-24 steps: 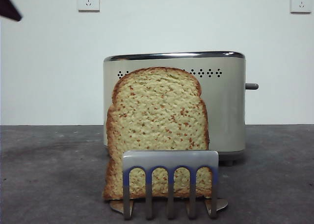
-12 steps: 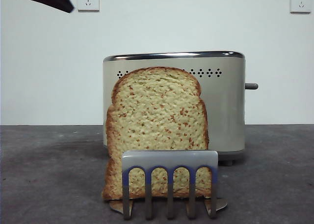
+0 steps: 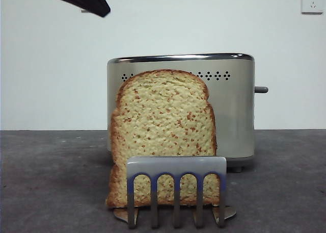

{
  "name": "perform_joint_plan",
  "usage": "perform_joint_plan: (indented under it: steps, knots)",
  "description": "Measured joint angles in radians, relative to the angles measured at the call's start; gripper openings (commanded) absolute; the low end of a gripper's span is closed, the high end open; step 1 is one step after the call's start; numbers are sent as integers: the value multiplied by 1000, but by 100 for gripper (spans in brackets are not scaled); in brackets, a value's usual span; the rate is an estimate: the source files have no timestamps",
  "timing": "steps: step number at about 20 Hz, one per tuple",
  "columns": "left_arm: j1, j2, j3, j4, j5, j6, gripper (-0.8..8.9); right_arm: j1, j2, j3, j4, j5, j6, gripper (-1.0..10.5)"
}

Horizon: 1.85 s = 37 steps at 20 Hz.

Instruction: Pick up a slice of bread from the rack,put the bread on the toaster,press the button

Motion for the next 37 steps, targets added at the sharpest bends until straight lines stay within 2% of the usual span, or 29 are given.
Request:
perform_joint_plan:
  steps: [2, 6, 9, 12, 19, 20, 29, 37]
  knots:
    - [-5, 60, 72, -63, -3, 0, 304, 0, 0, 0, -1, 0, -10, 1]
    - [-19, 204, 238, -182, -21, 0, 332, 0, 0, 0, -3, 0, -27, 1]
    - [-60, 301, 288, -204, -87, 0, 545, 0, 4, 0, -16, 0, -40, 1]
    - [-111, 373, 290, -209, -156, 0, 567, 0, 14, 0, -26, 0, -46, 1]
    - [-160, 476, 290, -195, -163, 0, 562, 0, 26, 0, -57, -4, -67, 1]
    - [-160, 479, 290, -191, -164, 0, 549, 0, 26, 0, -63, -4, -68, 1]
    - [-188, 479, 290, -176, -205, 15, 11, 0, 26, 0, -73, -4, -71, 1]
    - [-194, 479, 290, -166, -205, 33, -8, 0, 26, 0, -80, -4, -71, 1]
